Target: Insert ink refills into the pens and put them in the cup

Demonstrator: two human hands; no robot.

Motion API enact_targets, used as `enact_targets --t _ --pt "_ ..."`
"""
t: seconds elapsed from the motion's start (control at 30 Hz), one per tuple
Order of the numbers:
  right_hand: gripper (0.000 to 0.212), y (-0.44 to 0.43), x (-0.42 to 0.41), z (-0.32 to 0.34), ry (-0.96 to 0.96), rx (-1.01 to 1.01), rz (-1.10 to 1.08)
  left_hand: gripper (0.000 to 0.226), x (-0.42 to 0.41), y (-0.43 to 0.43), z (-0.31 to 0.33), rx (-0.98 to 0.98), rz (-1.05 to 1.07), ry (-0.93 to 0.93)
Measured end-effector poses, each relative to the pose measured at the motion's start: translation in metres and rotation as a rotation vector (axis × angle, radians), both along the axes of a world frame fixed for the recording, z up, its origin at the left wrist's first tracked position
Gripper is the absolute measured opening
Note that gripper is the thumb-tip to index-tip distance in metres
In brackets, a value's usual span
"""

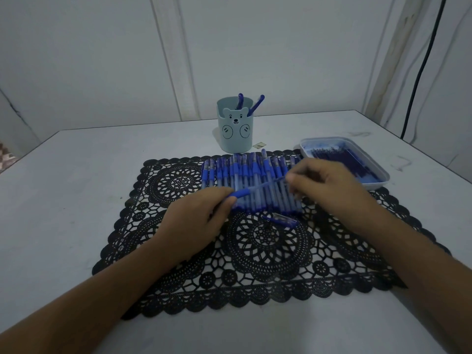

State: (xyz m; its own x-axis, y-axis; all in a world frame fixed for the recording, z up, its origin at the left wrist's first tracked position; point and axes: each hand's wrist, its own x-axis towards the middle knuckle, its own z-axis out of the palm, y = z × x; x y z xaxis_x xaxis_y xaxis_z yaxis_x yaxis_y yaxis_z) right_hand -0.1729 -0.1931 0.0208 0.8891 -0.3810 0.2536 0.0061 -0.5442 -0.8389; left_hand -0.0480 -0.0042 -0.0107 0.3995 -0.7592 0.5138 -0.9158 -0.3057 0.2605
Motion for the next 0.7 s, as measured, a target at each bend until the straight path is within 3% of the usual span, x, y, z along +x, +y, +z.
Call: enact_targets --t 0.1,0.17,0.3,0.47,0.57,0.7 --pt "0.022 -0.025 0.003 0.001 -0.121 0.253 -0.207 0.045 0.004 0.000 -0.002 -0.036 0.033 0.022" --pt "0.020 -0.039 0.002 0.001 -0.231 0.254 -0.420 0.046 0.006 0.001 -0.003 -0.056 0.052 0.049" --pt "0.014 -0.043 -0.001 -0.007 -0.272 -0.219 -0.664 0.045 0.007 0.001 -0.004 -0.075 0.066 0.052" --pt "0.013 -0.038 0.009 -0.025 -0.166 -0.562 -0.594 0.044 0.007 0.000 -0.005 -0.073 0.061 0.052" --pt "0.014 -0.032 0.008 -0.025 -0.028 -0.711 -0.536 0.043 0.008 0.000 -0.006 -0.072 0.056 0.051" --pt "0.017 -0.023 0.004 -0.021 0.303 -0.853 -0.478 0.045 0.008 0.000 -0.006 -0.072 0.052 0.047"
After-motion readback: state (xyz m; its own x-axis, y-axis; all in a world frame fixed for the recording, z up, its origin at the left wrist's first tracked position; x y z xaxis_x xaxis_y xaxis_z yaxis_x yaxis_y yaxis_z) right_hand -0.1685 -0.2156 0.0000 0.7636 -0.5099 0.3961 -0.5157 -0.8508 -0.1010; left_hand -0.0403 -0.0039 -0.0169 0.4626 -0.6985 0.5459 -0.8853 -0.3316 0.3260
